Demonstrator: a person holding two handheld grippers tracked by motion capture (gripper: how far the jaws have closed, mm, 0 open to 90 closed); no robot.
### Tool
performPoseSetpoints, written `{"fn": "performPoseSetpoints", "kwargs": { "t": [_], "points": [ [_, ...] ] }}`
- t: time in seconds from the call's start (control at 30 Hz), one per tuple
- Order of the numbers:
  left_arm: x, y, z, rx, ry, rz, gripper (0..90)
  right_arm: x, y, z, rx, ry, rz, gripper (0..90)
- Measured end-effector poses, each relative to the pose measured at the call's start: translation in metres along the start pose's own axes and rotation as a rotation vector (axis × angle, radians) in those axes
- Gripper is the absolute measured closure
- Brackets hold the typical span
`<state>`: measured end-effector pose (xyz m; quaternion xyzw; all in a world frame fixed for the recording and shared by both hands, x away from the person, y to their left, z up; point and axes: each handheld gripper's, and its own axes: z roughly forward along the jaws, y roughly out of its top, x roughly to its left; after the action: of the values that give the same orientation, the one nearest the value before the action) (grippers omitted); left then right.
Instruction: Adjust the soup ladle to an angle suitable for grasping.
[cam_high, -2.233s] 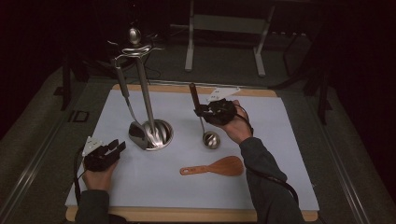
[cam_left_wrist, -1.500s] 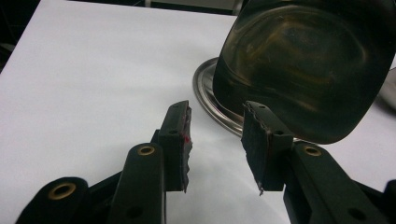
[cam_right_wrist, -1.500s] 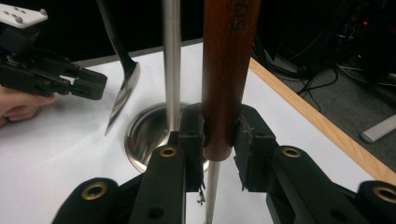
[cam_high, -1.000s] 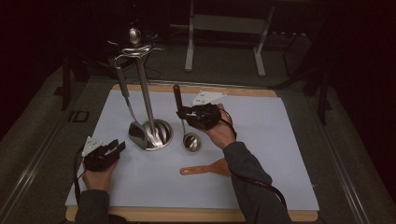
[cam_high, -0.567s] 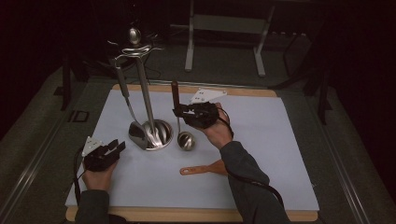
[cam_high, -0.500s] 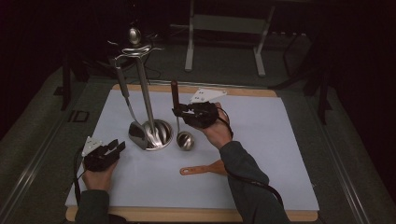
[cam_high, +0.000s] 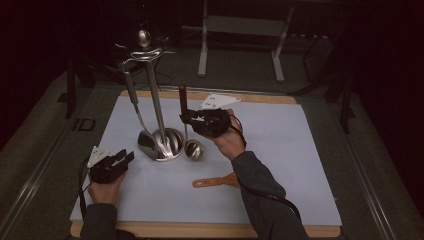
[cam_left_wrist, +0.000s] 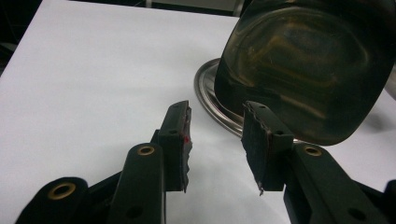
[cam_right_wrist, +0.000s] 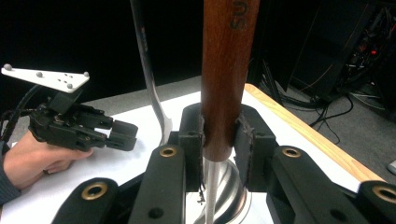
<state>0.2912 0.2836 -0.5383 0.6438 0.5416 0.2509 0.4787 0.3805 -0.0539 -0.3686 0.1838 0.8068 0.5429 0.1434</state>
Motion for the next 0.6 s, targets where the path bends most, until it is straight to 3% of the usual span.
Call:
{"fn": "performPoseSetpoints", "kwargs": {
  "t": [0.6],
  "points": [
    [0.000,0.000,0.000,-0.001,-0.003,-0.002,62.2,0.010,0.012,0.005,-0.025,-0.011,-0.011,73.8]
  ]
}}
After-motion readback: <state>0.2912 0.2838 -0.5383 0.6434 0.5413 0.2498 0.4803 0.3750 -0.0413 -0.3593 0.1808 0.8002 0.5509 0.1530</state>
